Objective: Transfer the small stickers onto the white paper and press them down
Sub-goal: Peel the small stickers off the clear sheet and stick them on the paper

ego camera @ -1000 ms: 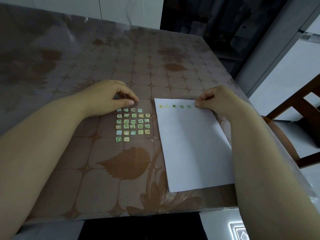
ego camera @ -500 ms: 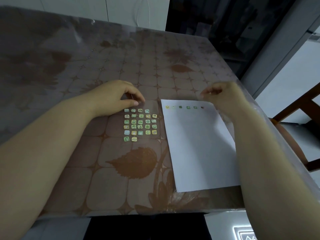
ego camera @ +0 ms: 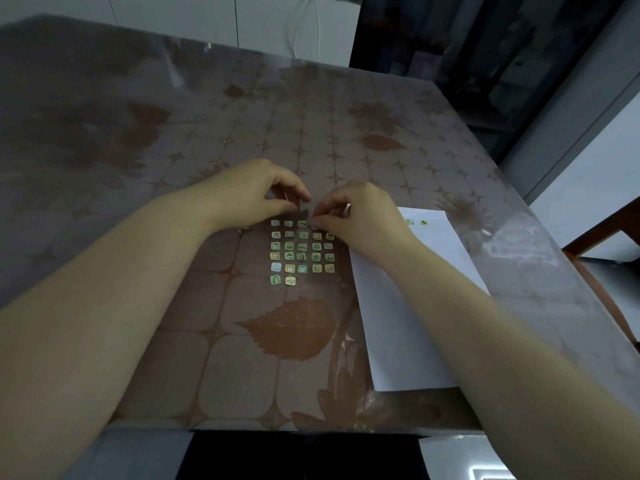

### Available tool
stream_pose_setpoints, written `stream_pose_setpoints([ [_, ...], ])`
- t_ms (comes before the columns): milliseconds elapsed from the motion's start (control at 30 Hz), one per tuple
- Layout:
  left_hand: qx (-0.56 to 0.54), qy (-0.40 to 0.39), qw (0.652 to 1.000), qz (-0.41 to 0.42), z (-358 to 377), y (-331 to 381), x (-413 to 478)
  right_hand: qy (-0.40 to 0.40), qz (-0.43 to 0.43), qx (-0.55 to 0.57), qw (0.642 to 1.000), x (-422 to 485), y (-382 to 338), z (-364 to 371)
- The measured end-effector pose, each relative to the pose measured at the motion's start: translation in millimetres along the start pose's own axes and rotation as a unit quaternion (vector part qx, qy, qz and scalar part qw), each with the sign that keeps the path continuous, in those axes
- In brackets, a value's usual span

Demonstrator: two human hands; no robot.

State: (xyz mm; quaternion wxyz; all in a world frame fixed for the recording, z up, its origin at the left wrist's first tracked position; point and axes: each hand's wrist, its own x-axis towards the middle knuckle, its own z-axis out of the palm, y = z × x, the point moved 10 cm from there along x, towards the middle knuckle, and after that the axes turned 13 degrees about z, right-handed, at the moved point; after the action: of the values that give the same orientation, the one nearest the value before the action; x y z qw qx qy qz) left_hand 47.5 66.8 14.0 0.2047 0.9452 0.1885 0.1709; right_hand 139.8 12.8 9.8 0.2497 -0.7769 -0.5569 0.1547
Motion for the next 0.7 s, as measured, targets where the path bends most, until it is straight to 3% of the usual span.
stream_pose_setpoints([
  [267,0.017,-0.003,1.0,0.007,0.6,1.4,0.6,-0.031,-0.005,-0.024,0.999,-1.7,-3.4,7.4],
  [433,0.011,0.0,1.0,0.014,0.7,0.9,1.2,0.006,0.073,0.129,0.989,-4.4,30.5,-48.1],
  [700,0.0,-0.006,1.0,0.018,1.6,2.9,0.4,-0.088,0.096,0.063,0.989,-10.0,47.0,-25.4],
])
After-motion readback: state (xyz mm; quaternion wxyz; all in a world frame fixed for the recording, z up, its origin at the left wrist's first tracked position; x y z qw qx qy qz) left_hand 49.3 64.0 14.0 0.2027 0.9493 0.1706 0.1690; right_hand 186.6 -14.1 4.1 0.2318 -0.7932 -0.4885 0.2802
